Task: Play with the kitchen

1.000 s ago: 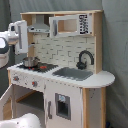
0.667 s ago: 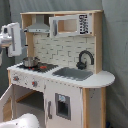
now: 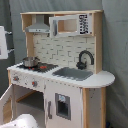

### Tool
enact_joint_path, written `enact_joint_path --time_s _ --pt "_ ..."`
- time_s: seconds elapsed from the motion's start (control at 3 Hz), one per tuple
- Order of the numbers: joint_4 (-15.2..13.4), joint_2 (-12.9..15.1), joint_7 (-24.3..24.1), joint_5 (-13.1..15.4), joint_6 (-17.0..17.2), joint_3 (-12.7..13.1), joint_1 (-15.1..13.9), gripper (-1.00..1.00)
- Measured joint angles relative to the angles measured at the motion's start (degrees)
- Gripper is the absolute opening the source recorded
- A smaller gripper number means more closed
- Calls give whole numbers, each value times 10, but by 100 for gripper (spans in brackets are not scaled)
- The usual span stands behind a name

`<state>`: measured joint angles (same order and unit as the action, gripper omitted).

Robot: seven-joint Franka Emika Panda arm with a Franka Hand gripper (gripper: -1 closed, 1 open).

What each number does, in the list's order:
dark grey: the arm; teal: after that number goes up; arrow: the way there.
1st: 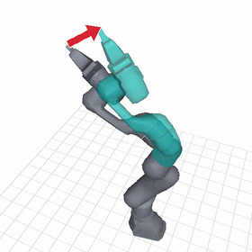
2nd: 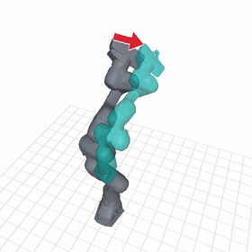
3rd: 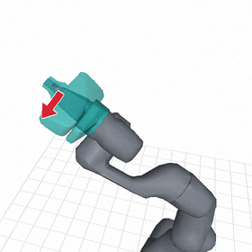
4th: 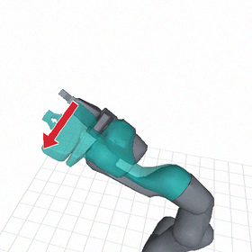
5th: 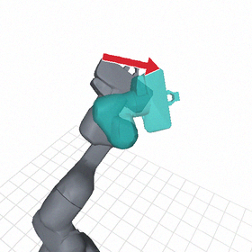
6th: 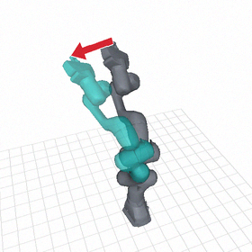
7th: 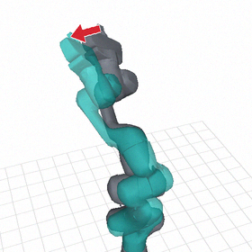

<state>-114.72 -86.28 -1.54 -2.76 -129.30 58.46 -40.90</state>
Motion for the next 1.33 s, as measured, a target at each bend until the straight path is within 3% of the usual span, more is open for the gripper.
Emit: enact_joint_path --time_s 0.67,1.33 --pt "53 0 7 83 55 39 47 100" --pt "68 0 6 154 98 115 101 100"
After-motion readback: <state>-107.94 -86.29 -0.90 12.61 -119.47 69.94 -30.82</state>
